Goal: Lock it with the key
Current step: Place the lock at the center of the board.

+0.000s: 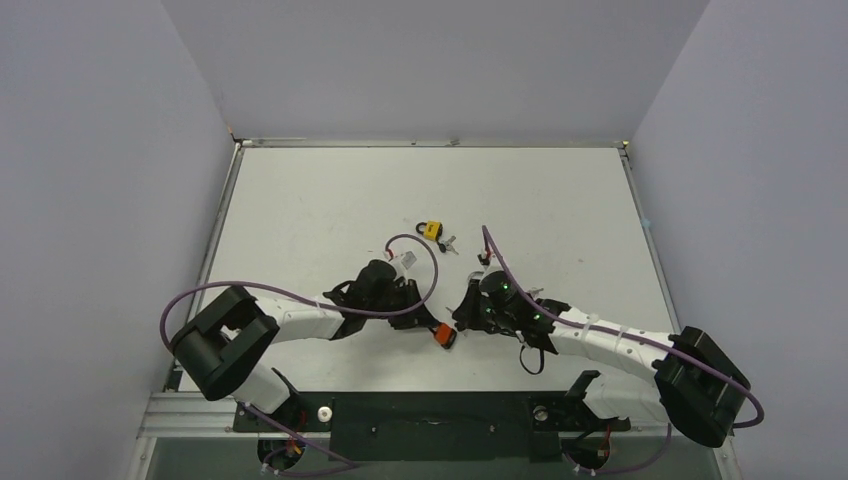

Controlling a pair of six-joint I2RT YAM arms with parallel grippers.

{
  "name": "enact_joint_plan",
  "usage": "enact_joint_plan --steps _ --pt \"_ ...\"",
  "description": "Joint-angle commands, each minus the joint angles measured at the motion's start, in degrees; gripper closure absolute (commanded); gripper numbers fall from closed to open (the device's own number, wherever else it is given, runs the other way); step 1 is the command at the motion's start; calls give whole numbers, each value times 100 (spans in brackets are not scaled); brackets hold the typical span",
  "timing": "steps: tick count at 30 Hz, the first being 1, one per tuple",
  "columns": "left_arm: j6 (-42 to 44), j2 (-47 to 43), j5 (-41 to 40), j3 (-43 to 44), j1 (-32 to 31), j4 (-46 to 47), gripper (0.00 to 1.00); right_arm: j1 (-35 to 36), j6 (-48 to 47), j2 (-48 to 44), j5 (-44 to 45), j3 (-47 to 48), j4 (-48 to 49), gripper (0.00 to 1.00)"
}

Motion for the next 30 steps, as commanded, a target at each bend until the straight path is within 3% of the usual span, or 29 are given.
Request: enact_joint_plan --steps 1,8,16,25,30 --pt "87 134 -162 316 21 -277 86 73 59 260 234 94 553 100" --pt "521 -171 -1027 669 24 -1665 65 134 25 563 189 167 713 100" --pt "977 -838 -1685 1222 23 -2740 59 225 -13 818 123 228 823 97" --pt "1287 -1428 -1937 1892 29 -3531 56 255 -85 648 132 392 636 52" --pt "1477 -1761 -1938 2226 32 -3890 56 262 -133 252 191 587 255 42"
